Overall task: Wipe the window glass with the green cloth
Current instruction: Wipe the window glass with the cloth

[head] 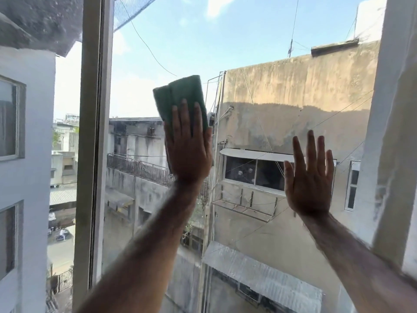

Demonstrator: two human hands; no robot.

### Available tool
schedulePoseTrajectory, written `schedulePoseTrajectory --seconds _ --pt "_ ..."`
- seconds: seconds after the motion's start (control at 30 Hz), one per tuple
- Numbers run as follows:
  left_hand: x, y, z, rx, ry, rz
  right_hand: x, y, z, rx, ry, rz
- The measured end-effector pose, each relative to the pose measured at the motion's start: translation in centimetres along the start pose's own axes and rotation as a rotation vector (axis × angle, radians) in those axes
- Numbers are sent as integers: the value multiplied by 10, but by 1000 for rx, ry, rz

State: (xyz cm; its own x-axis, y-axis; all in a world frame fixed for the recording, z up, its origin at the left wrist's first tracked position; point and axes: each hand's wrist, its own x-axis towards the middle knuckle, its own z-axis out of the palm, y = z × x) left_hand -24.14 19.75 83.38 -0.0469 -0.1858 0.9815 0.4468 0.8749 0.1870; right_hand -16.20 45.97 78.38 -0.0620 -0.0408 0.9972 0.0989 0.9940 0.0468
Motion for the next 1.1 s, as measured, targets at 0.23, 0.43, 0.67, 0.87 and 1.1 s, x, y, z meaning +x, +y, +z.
schedulePoseTrajectory --seconds 0.23,0.43,0.67,0.87,1.1 --pt "-132 19 -12 -34 -225 295 1 0 -2 -12 1 -15" --pt "-102 -57 -22 66 -141 31 3 -4 -2 -28 11 -6" --pt "-15 30 0 -46 -24 29 2 0 0 -19 23 -3" --pt "-84 -8 -20 -1 -166 296 -1 0 1 -22 17 -9" --pt "-4 -29 -18 42 1 -157 2 -2 0 -15 11 6"
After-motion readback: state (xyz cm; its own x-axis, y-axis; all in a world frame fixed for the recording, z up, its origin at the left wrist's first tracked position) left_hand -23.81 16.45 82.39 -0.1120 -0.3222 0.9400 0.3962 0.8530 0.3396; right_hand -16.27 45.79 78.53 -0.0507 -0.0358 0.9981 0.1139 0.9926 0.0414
